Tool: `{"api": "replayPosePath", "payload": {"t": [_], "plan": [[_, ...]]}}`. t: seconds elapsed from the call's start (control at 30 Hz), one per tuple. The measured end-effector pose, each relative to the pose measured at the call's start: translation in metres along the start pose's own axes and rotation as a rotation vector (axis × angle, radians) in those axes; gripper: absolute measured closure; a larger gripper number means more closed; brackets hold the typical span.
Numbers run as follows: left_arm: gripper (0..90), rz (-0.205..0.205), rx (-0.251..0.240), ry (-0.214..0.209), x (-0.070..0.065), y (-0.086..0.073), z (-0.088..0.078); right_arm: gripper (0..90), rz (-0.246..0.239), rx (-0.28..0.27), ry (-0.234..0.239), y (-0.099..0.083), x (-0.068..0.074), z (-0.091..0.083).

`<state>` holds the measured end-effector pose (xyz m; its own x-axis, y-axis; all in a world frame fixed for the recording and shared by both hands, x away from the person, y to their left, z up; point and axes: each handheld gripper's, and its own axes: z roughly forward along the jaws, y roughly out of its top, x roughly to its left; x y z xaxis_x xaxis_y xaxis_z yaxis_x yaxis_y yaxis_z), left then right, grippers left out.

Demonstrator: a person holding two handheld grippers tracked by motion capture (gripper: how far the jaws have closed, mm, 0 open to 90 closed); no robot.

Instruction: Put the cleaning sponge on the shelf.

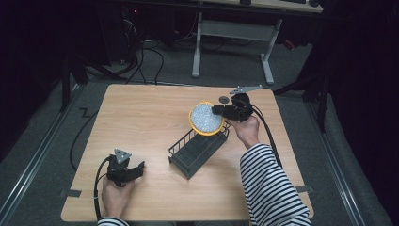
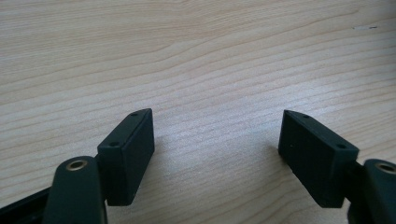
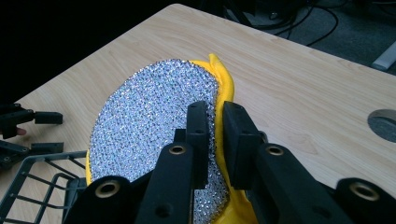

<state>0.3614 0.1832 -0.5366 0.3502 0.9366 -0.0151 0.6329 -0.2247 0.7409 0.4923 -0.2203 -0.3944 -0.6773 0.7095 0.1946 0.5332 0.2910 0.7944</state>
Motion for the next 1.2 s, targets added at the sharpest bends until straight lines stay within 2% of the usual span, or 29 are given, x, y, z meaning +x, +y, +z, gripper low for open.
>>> {"api": "replayPosePath", "payload": {"t": [0.17,0.4,0.53,1.2], "plan": [[27.4,0.0,0.0,0.0,0.0,0.0,0.0,81.6,-0.007,0.011,0.021,0.0,0.005,0.01],[27.4,0.0,0.0,0.0,0.0,0.0,0.0,81.3,-0.005,0.026,0.028,-0.001,0.006,0.015],[27.4,0.0,0.0,0.0,0.0,0.0,0.0,81.2,0.002,0.038,0.024,-0.003,0.005,0.017],[27.4,0.0,0.0,0.0,0.0,0.0,0.0,80.3,-0.024,0.085,-0.007,-0.008,0.004,0.021]]}}
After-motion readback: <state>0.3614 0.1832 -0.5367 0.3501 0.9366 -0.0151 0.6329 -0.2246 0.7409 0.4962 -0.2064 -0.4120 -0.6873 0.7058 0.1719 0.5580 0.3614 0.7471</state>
